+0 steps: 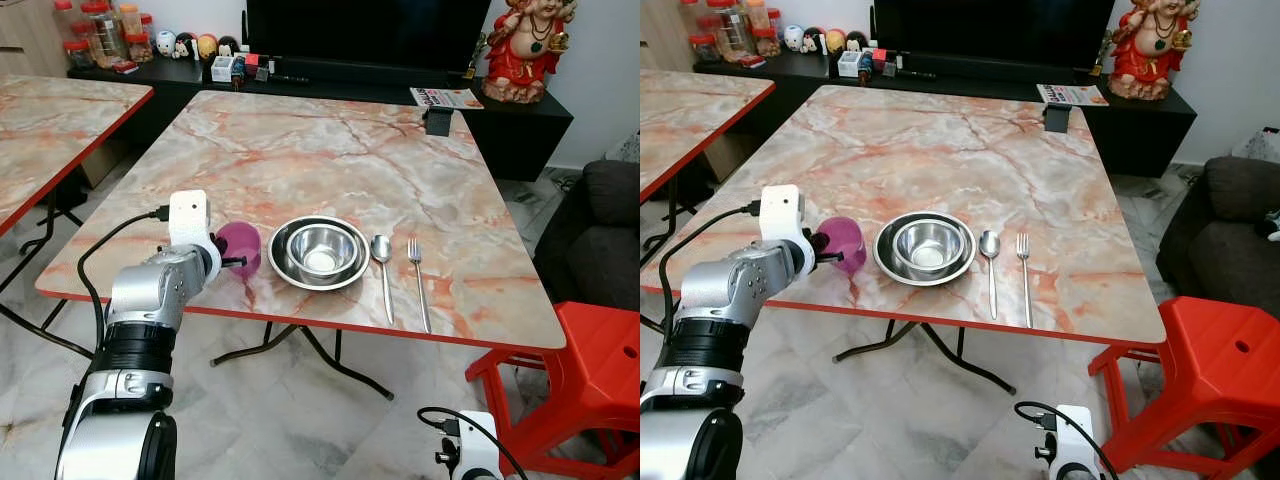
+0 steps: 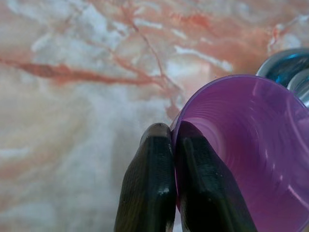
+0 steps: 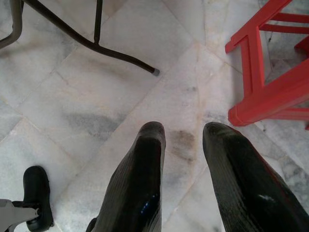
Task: Setting the table
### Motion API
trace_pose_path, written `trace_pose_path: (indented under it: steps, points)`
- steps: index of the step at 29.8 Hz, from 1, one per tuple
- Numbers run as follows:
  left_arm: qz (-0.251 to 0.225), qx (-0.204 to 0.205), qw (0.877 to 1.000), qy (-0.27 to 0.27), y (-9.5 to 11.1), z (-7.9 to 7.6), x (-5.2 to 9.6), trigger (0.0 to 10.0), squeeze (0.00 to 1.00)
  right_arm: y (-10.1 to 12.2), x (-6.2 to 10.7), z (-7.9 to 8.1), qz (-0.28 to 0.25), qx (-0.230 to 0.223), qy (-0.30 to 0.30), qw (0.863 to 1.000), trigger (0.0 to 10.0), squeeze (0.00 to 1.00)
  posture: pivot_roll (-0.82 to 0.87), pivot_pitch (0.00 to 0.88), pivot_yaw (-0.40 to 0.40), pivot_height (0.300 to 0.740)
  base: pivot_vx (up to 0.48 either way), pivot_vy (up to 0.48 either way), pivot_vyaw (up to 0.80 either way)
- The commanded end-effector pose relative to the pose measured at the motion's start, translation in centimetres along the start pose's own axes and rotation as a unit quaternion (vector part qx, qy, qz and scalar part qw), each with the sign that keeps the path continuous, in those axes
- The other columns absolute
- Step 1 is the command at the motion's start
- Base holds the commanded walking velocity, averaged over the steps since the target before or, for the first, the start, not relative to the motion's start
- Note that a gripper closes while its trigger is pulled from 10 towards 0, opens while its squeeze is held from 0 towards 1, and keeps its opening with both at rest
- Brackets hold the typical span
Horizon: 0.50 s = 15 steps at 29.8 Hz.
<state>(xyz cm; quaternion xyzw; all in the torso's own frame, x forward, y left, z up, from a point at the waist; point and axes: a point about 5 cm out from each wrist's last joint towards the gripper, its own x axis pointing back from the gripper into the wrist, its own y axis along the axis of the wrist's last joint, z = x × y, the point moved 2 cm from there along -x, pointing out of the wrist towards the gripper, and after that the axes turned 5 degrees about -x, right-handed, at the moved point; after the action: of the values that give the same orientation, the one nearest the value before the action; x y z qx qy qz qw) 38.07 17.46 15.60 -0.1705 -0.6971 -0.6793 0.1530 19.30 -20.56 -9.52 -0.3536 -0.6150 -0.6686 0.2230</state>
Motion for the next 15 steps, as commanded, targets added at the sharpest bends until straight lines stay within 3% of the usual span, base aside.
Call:
trace_pose_path:
  steps: [1, 6, 8, 9, 10, 11, 12, 15]
  points:
    - [-0.005, -0.004, 1.000, 0.002, 0.39, -0.21, 0.23, 10.0, 0.00, -0.22, 0.05, -0.28, 0.005, -0.002, -0.003, 1.000, 10.0, 0.00, 0.02, 0.000, -0.051, 0.740, 0.000, 0.000, 0.00]
    - [-0.003, -0.012, 1.000, 0.016, 0.32, 0.09, 0.06, 10.0, 0.00, -0.27, 0.07, -0.25, 0.006, -0.002, -0.003, 1.000, 10.0, 0.00, 0.01, 0.000, -0.046, 0.740, 0.000, 0.000, 0.00]
    - [-0.004, -0.015, 1.000, 0.025, 0.35, 0.29, 0.02, 10.0, 0.23, -0.32, 0.08, -0.23, 0.006, -0.003, -0.003, 1.000, 10.0, 0.00, 0.01, 0.000, -0.046, 0.740, 0.000, 0.000, 0.00]
    - [-0.006, -0.018, 0.999, 0.030, 0.43, 0.40, 0.02, 10.0, 0.23, -0.35, 0.09, -0.23, 0.006, -0.003, -0.003, 1.000, 10.0, 0.00, 0.01, 0.000, -0.046, 0.740, 0.000, 0.000, 0.00]
    - [-0.010, -0.020, 0.999, 0.039, 0.59, 0.58, 0.02, 10.0, 0.12, -0.40, 0.11, -0.24, 0.006, -0.003, -0.003, 1.000, 10.0, 0.00, 0.01, 0.000, -0.046, 0.740, 0.000, 0.000, 0.00]
    - [-0.011, -0.020, 0.999, 0.043, 0.64, 0.65, 0.02, 10.0, 0.12, -0.41, 0.11, -0.25, 0.007, -0.003, -0.004, 1.000, 10.0, 0.00, 0.01, 0.000, -0.046, 0.740, 0.000, 0.000, 0.00]
    - [-0.014, -0.019, 0.999, 0.048, 0.75, 0.75, 0.00, 10.0, 0.00, -0.44, 0.12, -0.26, 0.007, -0.003, -0.004, 1.000, 10.0, 0.00, 0.01, 0.000, -0.047, 0.740, 0.000, 0.000, 0.00]
    - [-0.016, -0.016, 0.999, 0.048, 0.86, 0.72, -0.05, 10.0, 0.00, -0.48, 0.13, -0.28, 0.007, -0.002, -0.003, 1.000, 10.0, 0.00, 0.01, 0.000, -0.047, 0.740, 0.000, 0.000, 0.00]
